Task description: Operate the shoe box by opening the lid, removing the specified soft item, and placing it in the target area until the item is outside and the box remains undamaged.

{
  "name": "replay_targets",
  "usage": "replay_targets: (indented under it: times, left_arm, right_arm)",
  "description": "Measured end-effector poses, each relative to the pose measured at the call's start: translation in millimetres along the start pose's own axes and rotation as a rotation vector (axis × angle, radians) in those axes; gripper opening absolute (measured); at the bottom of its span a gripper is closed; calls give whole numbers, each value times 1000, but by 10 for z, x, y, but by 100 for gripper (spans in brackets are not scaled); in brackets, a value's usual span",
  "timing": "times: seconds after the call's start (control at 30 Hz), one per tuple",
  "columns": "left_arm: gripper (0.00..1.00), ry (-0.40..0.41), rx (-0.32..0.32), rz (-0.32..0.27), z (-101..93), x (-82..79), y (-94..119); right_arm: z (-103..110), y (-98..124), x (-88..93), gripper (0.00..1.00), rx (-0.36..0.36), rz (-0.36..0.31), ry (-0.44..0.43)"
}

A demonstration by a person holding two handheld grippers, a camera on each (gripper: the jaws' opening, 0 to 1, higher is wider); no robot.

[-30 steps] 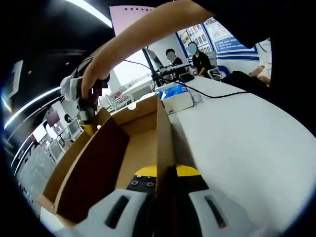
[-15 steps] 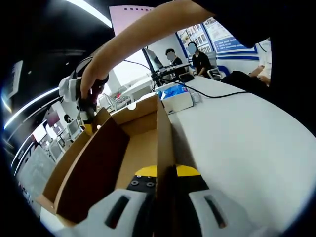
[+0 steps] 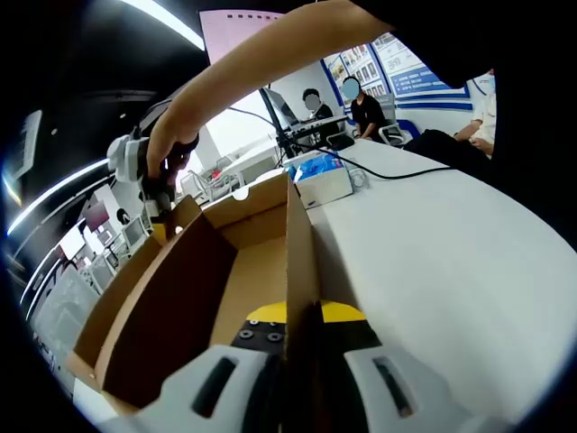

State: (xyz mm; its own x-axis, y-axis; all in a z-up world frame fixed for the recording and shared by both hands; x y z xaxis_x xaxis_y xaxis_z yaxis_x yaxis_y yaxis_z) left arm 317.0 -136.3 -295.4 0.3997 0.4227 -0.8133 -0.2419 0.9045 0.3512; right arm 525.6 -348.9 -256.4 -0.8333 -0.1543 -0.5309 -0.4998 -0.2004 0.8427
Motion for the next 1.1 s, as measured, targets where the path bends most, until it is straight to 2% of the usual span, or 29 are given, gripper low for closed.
replay_targets:
  times: [0.13, 0.43, 0.53, 0.73, 0.9, 0.97, 1.1]
  left_arm:
    - [8, 1, -4, 2, -2, -1, -3]
    - [8, 6, -2, 6, 146, 75, -114]
    - [8, 7, -4, 5, 171, 87, -128]
    - [7, 2, -6, 5, 23, 17, -30]
    - [7, 5, -5, 4, -77, -29, 41]
    - [7, 4, -4, 3, -115, -43, 63]
    - [7, 4, -2, 3, -170, -69, 106]
  right_arm:
    - [15, 58, -80, 3, -12, -50, -11]
    - [85, 142, -61, 3, -11, -70, 2]
    - [94, 209, -104, 3, -5, -101, 21]
    - [97, 250, -138, 3, -1, -120, 49]
    - [84, 351, -193, 3, -14, -178, 40]
    - [65, 396, -198, 3, 11, -181, 81]
    - [90, 442, -210, 3, 15, -206, 86]
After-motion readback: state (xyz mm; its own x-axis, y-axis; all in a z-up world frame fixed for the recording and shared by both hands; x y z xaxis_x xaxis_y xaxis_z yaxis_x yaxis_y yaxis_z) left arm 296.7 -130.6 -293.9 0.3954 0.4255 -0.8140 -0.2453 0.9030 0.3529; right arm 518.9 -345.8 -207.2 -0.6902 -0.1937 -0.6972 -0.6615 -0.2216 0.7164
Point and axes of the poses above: the point that each gripper's makers call its tool centre point, and the gripper's own axes: y roughly backward along the fingers, z roughly to its left, x roughly out of its underside, the point moved 1 cm from there along y, roughly backward along the fingers, and after that the axes turned 15 degrees about -x, right-handed, at the moved point
